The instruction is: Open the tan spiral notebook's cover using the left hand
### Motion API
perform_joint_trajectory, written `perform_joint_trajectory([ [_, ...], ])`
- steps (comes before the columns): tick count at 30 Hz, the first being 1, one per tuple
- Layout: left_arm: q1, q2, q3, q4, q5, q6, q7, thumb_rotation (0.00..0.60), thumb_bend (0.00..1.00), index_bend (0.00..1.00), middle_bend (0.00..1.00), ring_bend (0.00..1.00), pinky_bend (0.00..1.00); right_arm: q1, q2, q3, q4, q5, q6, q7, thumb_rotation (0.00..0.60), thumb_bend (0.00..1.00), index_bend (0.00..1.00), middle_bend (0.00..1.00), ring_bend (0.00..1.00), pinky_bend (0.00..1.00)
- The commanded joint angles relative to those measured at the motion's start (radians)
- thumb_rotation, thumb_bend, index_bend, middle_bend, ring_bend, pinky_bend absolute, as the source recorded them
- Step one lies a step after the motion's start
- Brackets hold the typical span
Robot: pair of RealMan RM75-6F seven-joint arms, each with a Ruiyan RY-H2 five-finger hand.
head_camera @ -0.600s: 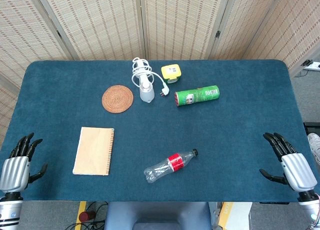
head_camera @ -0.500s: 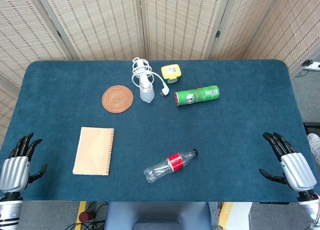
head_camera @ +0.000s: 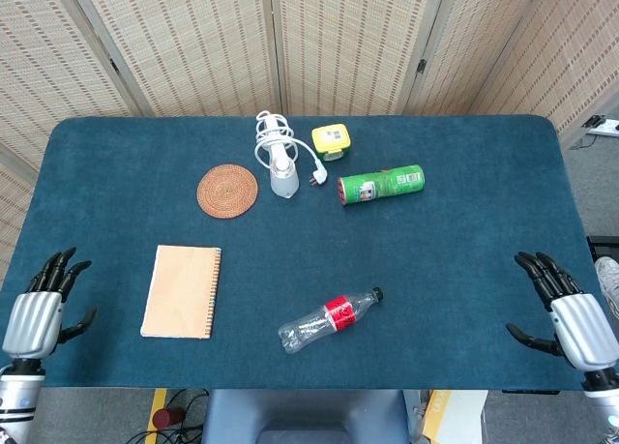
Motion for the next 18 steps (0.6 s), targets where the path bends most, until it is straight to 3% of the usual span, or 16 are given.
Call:
perform_joint_trajectory([
  [1,-0.055,-0.02,0.01,0.112,0.054,-0.059,-0.096,0.6,0.35,0.22,0.08,0.05,0.22,-0.002,0.003,-0.001,-0.003,-0.001,0.002,-0.001,0.6,0.22,0.0,0.12,0.01,0.15],
  [18,-0.21,-0.244,0.057,0.695,0.146,-0.168,-0.46,0.6,0.31,0.24,0.08,0.05,0.22,-0.026,0.035,-0.002,-0.047,-0.012,0.038,-0.041,0.6,0.22,0.0,0.12,0.01,0.15],
])
